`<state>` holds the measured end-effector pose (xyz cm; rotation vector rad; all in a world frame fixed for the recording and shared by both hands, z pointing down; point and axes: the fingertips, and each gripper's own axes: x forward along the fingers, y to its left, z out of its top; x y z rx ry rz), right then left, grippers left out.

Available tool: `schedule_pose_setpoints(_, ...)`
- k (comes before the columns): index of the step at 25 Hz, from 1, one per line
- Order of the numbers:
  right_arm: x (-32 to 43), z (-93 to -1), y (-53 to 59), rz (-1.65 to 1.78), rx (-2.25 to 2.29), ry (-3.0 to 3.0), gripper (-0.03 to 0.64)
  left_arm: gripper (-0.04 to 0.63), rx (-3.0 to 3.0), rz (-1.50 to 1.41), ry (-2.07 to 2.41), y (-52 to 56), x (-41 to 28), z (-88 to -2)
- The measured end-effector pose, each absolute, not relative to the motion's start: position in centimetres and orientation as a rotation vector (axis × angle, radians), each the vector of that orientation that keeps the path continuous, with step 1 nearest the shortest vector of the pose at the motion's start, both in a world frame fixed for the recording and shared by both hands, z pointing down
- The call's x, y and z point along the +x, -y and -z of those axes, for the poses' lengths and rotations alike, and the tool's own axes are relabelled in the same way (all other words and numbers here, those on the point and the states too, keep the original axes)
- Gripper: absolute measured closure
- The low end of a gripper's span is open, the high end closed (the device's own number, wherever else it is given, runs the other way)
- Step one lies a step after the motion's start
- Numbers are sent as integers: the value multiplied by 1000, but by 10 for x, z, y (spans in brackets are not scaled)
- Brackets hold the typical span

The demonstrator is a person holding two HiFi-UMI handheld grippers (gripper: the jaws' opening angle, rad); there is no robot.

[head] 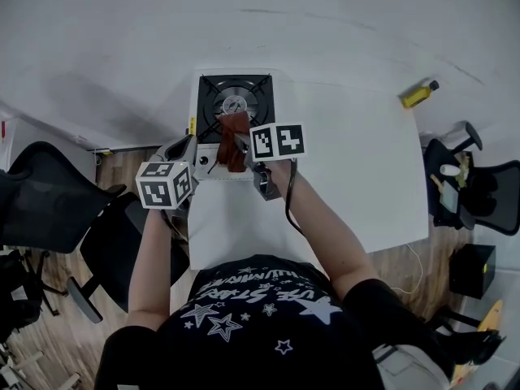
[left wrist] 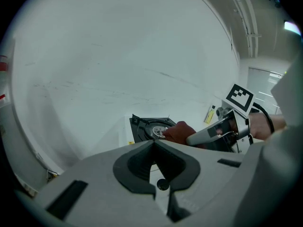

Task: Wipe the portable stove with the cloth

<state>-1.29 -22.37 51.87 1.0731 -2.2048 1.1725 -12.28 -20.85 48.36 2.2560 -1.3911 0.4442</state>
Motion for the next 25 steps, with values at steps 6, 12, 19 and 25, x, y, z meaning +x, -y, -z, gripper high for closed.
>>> schedule_pose_setpoints(6,21,-518,225,-1205,1155,2183,551,588,2280,-458,1367,207,-108,-481)
schedule_pose_setpoints(12,42,-515,223,-1198,1179,2176,551,588,2295,-467,1357,206,-100,-478)
schedule_pose_setpoints(19,73,-513,218,-1232,1250,2161,551,588,2304,-460,1351,203,-91,-475)
schedule_pose_setpoints(25,92,-516,211,-1265,1273,2152,551,588,2317,-457,1345,199,-85,-472)
